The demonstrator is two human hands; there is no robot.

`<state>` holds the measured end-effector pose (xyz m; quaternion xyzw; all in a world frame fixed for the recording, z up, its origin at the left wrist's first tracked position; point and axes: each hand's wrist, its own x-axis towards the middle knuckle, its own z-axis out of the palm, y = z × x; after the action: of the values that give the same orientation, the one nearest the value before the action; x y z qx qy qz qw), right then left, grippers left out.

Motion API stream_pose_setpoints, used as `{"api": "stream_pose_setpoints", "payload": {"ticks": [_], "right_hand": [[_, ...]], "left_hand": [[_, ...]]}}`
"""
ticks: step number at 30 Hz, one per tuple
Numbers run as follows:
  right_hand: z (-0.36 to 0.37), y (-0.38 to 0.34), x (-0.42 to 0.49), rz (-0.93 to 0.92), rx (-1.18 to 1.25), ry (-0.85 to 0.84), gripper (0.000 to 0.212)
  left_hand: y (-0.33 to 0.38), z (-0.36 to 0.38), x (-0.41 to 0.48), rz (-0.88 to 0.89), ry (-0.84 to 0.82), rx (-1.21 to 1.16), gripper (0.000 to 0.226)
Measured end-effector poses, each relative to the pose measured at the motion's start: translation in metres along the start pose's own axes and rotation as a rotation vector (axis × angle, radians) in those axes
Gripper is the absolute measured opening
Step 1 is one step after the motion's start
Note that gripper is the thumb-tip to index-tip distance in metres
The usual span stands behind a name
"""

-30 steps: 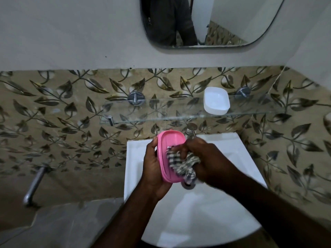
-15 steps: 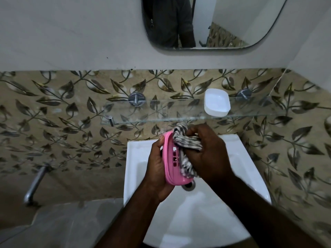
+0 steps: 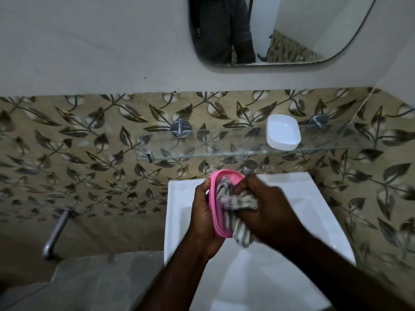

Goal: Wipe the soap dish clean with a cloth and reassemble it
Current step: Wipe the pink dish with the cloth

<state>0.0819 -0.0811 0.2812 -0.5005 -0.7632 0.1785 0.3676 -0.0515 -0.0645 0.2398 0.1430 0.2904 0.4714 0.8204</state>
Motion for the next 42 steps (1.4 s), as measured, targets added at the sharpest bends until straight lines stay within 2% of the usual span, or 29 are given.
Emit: {"api": "stream_pose_setpoints", "payload": {"ticks": [1, 3, 6, 10, 13, 16, 19, 24, 27, 29, 30, 32, 34, 36, 39, 42], "right_hand": [[0.002, -0.005, -0.004, -0.075, -0.009, -0.064, 0.022], [0.001, -0.005, -0.005, -0.258, -0.214, -0.161, 0.031], [-0.011, 0.011, 0.006, -0.351, -0.490, -0.102, 0.042], [-0.008, 0.009, 0.003, -0.144, -0.560, 0.094, 0.037], [0.001, 0.005, -0.002, -0.001, -0.512, 0.090, 0.026], [0.003, 0.007, -0.002, 0.161, -0.331, -0.051, 0.022], [0.007, 0.003, -0.012, 0.213, -0.109, -0.154, 0.025], [0.011, -0.001, -0.021, 0.396, 0.252, -0.181, 0.026], [0.015, -0.007, -0.018, 0.507, 0.544, -0.093, 0.014], [0.013, -0.012, -0.009, 0.617, 0.820, 0.035, 0.017], [0.009, -0.014, -0.004, 0.627, 0.932, 0.100, 0.020], [0.002, -0.013, 0.003, 0.587, 0.983, 0.166, 0.022], [-0.002, -0.011, 0.003, 0.540, 0.929, 0.103, 0.026], [-0.002, -0.005, -0.005, 0.467, 0.779, -0.038, 0.028], [0.001, 0.000, -0.026, 0.248, 0.424, -0.231, 0.022], [-0.003, 0.010, -0.036, 0.004, -0.041, -0.306, 0.019]], "left_hand": [[0.000, -0.003, 0.001, -0.005, -0.018, -0.007, 0.060], [-0.001, -0.006, 0.000, 0.004, -0.023, -0.027, 0.057], [-0.008, 0.000, -0.002, 0.022, 0.025, 0.005, 0.054], [-0.016, 0.010, -0.001, 0.083, 0.026, -0.022, 0.054], [-0.020, 0.008, -0.001, 0.107, 0.041, -0.027, 0.055], [-0.021, 0.003, -0.002, 0.135, 0.073, -0.054, 0.057], [-0.012, 0.000, 0.002, 0.214, 0.091, -0.049, 0.050], [-0.011, -0.002, 0.008, 0.207, 0.135, 0.019, 0.049], [-0.006, 0.002, 0.012, 0.201, 0.115, 0.007, 0.048], [-0.005, 0.010, 0.010, 0.162, 0.079, 0.035, 0.050], [-0.007, 0.013, 0.008, 0.147, 0.057, 0.076, 0.050], [-0.014, 0.016, 0.004, 0.125, 0.070, 0.153, 0.050], [-0.017, 0.015, 0.002, 0.120, 0.078, 0.167, 0.053], [-0.011, 0.015, 0.003, 0.112, 0.052, 0.129, 0.057], [0.004, 0.011, 0.005, 0.178, 0.117, 0.181, 0.054], [0.008, 0.009, 0.005, 0.161, 0.205, 0.327, 0.063]]}}
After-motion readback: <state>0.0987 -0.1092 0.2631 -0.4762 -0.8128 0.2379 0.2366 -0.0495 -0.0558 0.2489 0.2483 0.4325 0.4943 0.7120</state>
